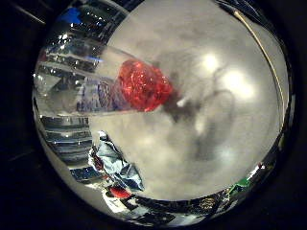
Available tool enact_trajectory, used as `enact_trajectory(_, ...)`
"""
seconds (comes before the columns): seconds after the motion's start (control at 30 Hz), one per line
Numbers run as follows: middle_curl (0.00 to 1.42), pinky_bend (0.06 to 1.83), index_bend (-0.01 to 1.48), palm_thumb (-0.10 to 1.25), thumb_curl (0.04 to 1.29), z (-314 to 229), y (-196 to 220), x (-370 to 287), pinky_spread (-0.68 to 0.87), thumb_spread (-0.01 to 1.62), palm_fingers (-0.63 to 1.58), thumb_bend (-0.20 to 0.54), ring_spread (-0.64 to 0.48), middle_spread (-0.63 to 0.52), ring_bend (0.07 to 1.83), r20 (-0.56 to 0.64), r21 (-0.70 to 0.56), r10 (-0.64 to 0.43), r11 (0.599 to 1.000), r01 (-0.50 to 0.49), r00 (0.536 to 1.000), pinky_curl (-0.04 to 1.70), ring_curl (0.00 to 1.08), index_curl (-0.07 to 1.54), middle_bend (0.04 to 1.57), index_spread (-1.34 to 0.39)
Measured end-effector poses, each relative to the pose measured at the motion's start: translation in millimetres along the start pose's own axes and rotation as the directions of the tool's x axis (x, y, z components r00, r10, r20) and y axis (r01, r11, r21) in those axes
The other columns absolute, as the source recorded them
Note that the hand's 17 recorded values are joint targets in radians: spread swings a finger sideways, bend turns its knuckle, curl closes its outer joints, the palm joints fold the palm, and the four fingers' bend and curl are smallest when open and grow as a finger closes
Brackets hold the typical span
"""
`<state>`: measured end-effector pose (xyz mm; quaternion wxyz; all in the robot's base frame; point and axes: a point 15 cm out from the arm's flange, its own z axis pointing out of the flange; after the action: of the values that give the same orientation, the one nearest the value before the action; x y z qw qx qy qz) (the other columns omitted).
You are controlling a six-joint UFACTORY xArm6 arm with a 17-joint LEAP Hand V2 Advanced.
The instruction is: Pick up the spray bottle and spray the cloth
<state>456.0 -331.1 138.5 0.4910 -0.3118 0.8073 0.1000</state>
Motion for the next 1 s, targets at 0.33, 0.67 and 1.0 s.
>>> enact_trajectory(0.33,0.67,1.0,0.8,0.91,0.38,25,9,-24,-0.31,0.96,1.37,-0.009,-0.19,-0.13,1.11,-0.006,-0.041,-0.074,0.996,0.074,0.997,0.53,0.54,0.61,1.05,-0.34)
enact_trajectory(0.67,0.73,1.29,1.18,1.09,0.51,8,21,-80,-0.2,0.98,1.14,-0.008,-0.2,-0.11,1.38,0.052,-0.06,-0.237,0.969,0.239,0.97,0.82,0.67,0.78,1.35,-0.21)
enact_trajectory(1.0,0.71,1.24,1.23,1.1,0.61,-11,118,-121,-0.16,0.97,1.11,-0.013,-0.21,-0.08,1.41,0.077,-0.418,-0.335,0.844,0.335,0.939,1.05,0.72,0.77,1.4,-0.19)
